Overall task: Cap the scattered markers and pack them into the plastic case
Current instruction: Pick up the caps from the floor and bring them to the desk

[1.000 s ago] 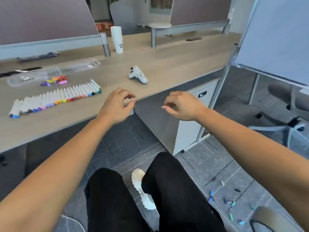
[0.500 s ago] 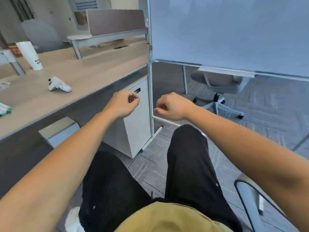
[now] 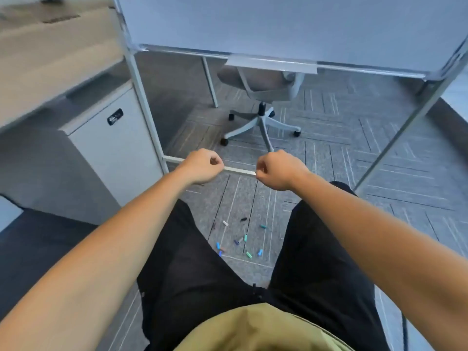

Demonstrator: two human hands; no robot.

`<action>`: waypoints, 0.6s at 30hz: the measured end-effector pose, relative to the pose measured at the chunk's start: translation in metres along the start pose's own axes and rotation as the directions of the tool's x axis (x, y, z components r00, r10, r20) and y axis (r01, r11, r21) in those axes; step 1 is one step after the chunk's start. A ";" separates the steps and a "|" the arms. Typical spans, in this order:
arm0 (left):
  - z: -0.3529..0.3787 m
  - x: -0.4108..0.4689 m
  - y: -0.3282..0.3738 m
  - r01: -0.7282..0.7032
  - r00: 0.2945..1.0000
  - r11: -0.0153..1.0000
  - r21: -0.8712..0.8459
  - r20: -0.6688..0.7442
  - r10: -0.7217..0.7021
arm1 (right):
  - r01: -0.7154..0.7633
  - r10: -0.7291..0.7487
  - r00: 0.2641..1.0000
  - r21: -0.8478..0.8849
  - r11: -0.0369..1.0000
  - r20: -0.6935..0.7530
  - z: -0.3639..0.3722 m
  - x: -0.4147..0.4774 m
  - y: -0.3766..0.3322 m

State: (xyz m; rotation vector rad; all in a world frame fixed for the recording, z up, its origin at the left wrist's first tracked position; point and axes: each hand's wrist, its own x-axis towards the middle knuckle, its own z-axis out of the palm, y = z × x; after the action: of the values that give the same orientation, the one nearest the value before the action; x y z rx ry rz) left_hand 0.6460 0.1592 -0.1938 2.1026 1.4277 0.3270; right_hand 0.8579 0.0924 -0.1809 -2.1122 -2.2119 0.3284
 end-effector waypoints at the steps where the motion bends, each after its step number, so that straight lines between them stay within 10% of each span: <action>1: 0.015 0.012 -0.001 0.000 0.999 1.000 -0.013 0.038 0.000 | -0.034 0.033 0.999 0.008 0.999 0.043 0.006 0.003 0.011; 10: 0.136 0.103 -0.065 0.397 0.897 0.894 -0.207 0.296 -0.329 | -0.227 0.164 0.910 0.128 0.965 0.380 0.098 0.085 0.087; 18: 0.213 0.149 -0.134 0.705 0.680 0.700 -0.109 0.383 -0.625 | -0.384 0.255 0.683 0.041 0.922 0.684 0.240 0.149 0.132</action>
State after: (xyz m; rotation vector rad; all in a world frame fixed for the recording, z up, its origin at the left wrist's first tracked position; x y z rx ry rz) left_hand 0.7083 0.2630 -0.4597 1.2213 1.7302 -0.1293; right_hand 0.9321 0.2191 -0.4560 -2.5394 -1.9215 1.4771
